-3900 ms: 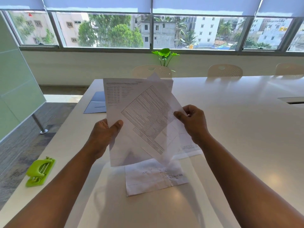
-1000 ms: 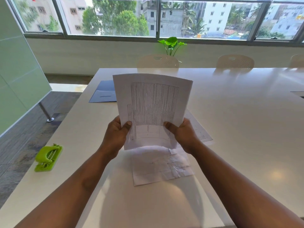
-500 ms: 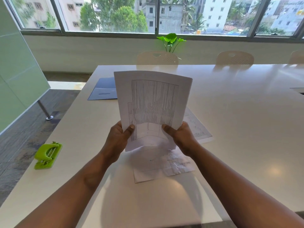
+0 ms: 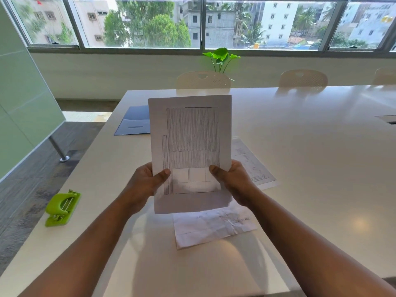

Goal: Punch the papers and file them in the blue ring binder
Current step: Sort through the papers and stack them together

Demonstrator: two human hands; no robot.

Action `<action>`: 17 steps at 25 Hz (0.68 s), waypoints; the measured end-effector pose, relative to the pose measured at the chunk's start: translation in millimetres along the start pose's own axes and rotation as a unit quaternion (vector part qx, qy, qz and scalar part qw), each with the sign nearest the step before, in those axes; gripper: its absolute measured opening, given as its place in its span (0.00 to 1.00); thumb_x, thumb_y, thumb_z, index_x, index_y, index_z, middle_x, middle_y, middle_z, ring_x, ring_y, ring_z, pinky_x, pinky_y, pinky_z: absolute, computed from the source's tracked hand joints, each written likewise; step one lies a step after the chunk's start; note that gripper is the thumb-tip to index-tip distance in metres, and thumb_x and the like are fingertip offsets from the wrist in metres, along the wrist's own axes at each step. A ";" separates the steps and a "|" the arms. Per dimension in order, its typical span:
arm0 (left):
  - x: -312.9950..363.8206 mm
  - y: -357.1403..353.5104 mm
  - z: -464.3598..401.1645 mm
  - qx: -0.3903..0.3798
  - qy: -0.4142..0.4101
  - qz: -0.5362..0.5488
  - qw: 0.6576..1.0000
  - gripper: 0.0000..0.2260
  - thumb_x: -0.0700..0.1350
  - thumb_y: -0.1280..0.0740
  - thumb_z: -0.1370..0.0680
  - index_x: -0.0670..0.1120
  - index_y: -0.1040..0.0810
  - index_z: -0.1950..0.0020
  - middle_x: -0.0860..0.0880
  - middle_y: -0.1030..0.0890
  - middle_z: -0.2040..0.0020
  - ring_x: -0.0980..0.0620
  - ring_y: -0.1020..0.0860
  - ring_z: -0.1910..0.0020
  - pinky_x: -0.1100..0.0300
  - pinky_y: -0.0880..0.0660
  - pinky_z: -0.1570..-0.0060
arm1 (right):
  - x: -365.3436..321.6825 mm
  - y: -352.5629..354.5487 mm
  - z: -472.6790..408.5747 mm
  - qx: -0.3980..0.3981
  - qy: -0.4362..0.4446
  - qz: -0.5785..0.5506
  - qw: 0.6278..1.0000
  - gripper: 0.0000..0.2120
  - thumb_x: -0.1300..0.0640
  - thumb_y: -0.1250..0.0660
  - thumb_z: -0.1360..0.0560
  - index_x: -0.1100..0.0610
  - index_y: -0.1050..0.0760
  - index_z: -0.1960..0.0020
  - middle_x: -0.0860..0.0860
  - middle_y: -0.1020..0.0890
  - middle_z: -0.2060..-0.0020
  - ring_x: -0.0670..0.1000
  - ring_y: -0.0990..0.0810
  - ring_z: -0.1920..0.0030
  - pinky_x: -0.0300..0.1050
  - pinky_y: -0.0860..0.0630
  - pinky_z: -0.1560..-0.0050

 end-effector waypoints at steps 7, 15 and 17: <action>-40.9 5.4 -4.6 0.047 0.085 0.100 0.990 0.11 0.39 0.33 0.19 0.43 0.20 0.37 0.43 0.14 0.42 0.45 0.16 0.43 0.48 0.22 0.40 | 22.4 -6.0 -1.7 -0.087 -0.094 0.036 0.991 0.14 0.57 0.27 0.23 0.56 0.19 0.37 0.52 0.14 0.47 0.55 0.16 0.45 0.59 0.19 0.38; -51.6 20.7 -0.2 0.121 0.109 0.012 0.986 0.06 0.38 0.35 0.17 0.43 0.18 0.47 0.44 0.12 0.58 0.47 0.14 0.63 0.56 0.18 0.68 | 46.5 112.6 -25.9 0.152 -0.148 0.394 0.894 0.35 0.38 0.26 0.30 0.54 0.27 0.28 0.55 0.23 0.31 0.60 0.25 0.32 0.57 0.26 0.34; -54.2 21.7 -0.3 0.128 0.119 0.026 0.984 0.06 0.38 0.35 0.17 0.41 0.19 0.47 0.42 0.12 0.58 0.43 0.14 0.63 0.51 0.17 0.63 | 51.3 129.5 -24.2 0.149 -0.190 0.445 0.863 0.35 0.35 0.26 0.31 0.54 0.28 0.31 0.56 0.26 0.32 0.62 0.28 0.32 0.58 0.27 0.36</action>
Point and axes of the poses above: each hand's wrist, its own z-axis away from the middle knuckle, its own y-axis out of the back of the hand, x = y × z, the point moved 7 cm from there along -z, towards the middle knuckle
